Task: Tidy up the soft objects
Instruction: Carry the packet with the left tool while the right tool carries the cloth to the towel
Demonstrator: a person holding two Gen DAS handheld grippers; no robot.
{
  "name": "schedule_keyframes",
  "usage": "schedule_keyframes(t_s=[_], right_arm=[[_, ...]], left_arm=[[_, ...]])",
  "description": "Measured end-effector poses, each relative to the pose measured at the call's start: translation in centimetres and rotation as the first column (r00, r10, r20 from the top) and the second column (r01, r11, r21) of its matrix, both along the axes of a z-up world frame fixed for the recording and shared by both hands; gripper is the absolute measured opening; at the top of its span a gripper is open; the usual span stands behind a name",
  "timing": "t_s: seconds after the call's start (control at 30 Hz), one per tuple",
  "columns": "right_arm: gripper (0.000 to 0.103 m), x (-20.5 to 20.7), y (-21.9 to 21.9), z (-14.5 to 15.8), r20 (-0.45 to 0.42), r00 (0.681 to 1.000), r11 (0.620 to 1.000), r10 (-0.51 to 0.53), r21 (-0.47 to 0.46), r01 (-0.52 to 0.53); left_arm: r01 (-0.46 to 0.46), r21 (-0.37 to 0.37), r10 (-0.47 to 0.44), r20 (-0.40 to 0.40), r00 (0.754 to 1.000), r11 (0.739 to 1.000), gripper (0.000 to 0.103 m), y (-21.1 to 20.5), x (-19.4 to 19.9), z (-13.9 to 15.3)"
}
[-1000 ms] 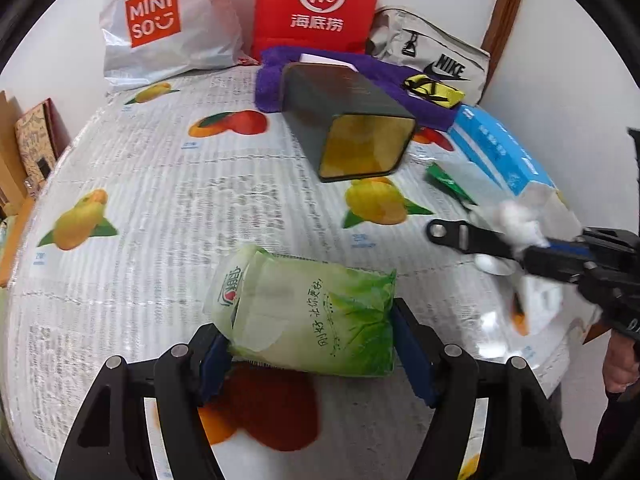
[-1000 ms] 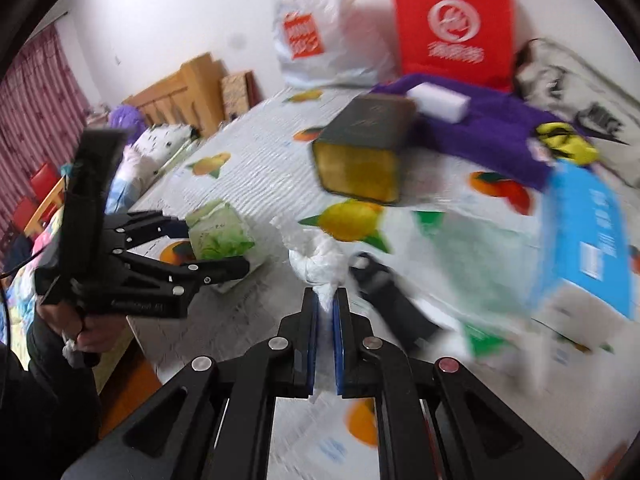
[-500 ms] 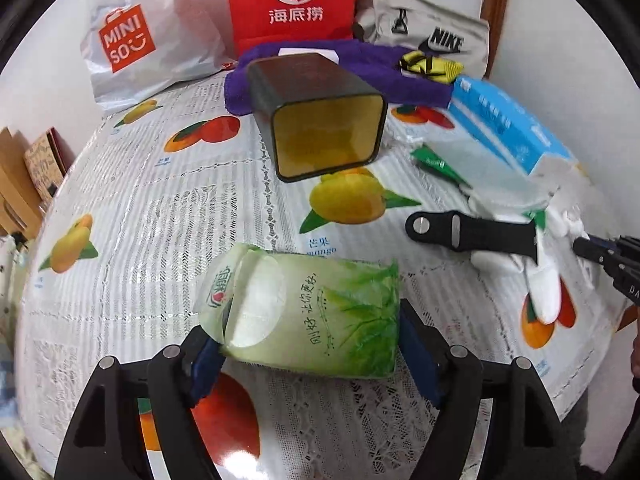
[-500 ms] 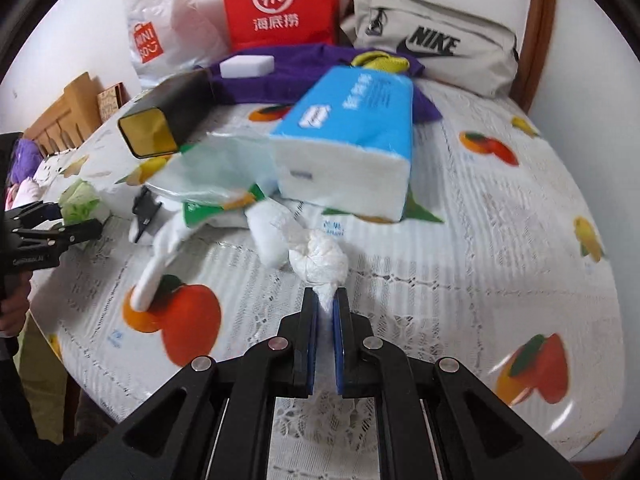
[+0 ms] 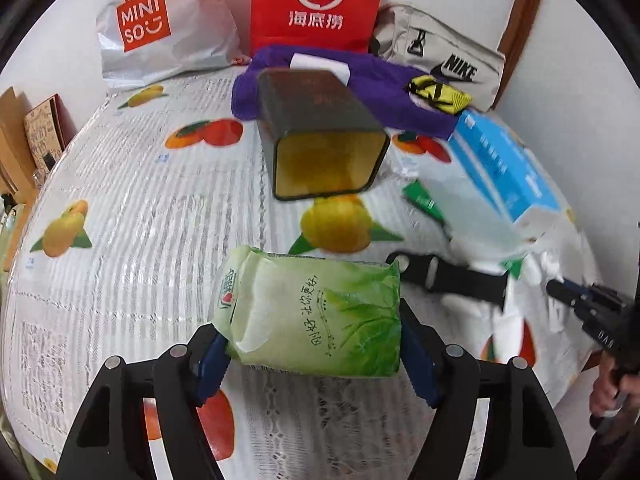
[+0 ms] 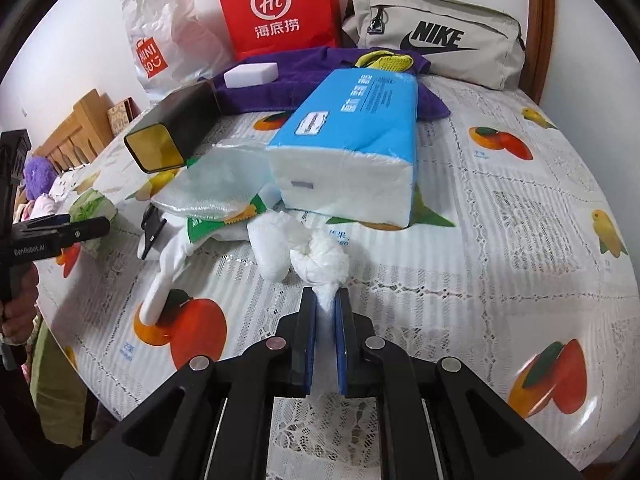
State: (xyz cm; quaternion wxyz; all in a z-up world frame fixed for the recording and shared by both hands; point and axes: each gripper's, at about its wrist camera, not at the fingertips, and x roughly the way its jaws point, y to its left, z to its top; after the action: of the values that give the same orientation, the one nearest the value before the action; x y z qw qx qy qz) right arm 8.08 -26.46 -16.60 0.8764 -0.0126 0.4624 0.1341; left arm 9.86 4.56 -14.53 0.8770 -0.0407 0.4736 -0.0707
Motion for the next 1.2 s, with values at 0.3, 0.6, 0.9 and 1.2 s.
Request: schedule_keyframes(t_s=[0.3, 0.6, 0.9, 1.2], right_arm=[[0.009, 0.4, -0.3, 3.6, 0.041, 0.999, 0.999, 0.022, 0.026, -0.023], [0.009, 2.6, -0.2, 8.1, 0.115, 0.991, 0.995, 0.062, 0.074, -0.071], [0.009, 7.6, 0.5, 10.5, 0.145, 0.987, 0.994, 0.073, 0.075, -0.085], [0.009, 14.1, 1.3, 12.4, 0.185, 0.978, 0.993, 0.093, 0.057, -0.105]], left_arm=[[0.009, -0.045, -0.007, 0.033, 0.999, 0.999, 0.072, -0.6, 1.6, 3.5], [0.019, -0.082, -0.014, 0.056, 0.998, 0.996, 0.072, -0.6, 3.9, 6.3], [0.012, -0.119, -0.003, 0.067, 0.998, 0.993, 0.072, -0.6, 8.1, 8.3], [-0.028, -0.162, 0.038, 0.059, 0.998, 0.986, 0.072, -0.2, 13.8, 9.1]])
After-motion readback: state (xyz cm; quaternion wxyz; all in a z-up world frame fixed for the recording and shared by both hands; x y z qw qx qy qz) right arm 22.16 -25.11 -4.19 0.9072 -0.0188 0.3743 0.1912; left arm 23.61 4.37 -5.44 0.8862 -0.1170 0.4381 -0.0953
